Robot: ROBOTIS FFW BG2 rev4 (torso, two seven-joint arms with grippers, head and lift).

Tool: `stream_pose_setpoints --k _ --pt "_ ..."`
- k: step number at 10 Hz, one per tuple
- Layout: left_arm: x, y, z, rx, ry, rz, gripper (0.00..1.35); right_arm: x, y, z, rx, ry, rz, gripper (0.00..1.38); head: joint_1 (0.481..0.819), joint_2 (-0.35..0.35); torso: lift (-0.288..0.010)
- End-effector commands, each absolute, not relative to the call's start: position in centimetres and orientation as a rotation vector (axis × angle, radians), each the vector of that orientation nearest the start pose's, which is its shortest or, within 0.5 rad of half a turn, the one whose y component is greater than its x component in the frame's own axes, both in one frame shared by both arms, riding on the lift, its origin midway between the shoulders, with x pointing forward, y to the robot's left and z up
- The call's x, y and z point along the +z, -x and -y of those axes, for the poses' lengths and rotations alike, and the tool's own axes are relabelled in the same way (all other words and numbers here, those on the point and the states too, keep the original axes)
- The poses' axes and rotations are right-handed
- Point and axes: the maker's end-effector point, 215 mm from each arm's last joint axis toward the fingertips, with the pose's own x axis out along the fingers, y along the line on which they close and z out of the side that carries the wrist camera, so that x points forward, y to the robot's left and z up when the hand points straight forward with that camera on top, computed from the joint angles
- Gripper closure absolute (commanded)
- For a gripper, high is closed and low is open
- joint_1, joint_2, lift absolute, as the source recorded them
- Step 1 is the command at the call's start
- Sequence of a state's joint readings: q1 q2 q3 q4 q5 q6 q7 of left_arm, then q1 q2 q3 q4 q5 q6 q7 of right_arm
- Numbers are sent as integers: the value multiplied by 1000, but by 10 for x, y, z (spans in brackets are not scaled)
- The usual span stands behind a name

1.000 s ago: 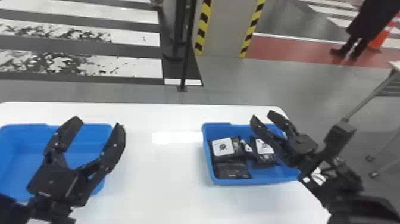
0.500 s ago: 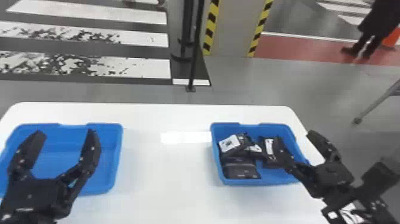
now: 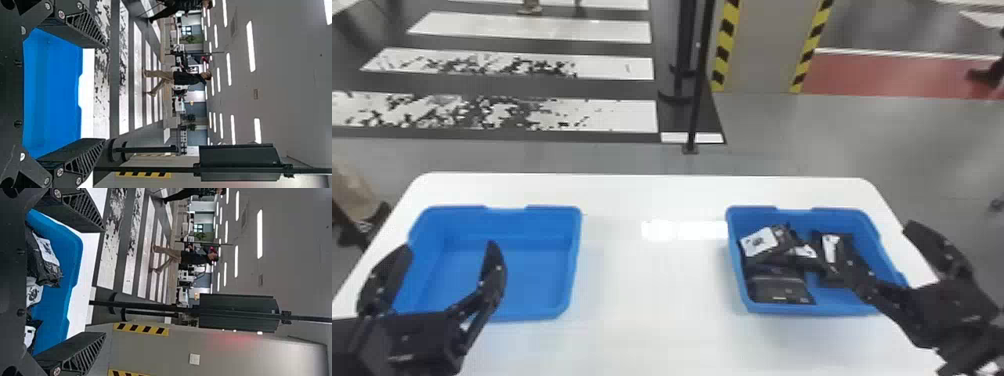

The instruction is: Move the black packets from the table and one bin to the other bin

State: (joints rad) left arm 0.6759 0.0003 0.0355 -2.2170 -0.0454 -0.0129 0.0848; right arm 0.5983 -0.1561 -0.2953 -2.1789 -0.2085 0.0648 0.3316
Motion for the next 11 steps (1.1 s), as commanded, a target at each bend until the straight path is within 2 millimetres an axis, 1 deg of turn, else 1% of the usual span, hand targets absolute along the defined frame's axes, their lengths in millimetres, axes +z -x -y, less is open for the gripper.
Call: stream_pose_setpoints --k 1,3,5,8,9,11 --pt "-302 -395 -266 119 -67 6 197 -287 -408 308 162 102 -15 82 695 -69 -110" --pt "-296 -393 -263 114 -47 25 197 -290 -404 311 140 78 -22 84 695 -64 -110" --pt "-284 -391 -258 113 -16 66 197 -283 -403 304 152 77 -16 78 695 -67 -110" --pt "-282 -389 -260 119 -4 73 197 -276 -403 299 163 95 -6 84 695 -61 -110" --pt "-281 -388 -260 119 -4 78 199 -274 -404 293 174 102 -1 85 695 -59 -110" --pt "-277 -388 -260 119 1 90 197 -273 -404 292 175 102 1 93 695 -49 -110"
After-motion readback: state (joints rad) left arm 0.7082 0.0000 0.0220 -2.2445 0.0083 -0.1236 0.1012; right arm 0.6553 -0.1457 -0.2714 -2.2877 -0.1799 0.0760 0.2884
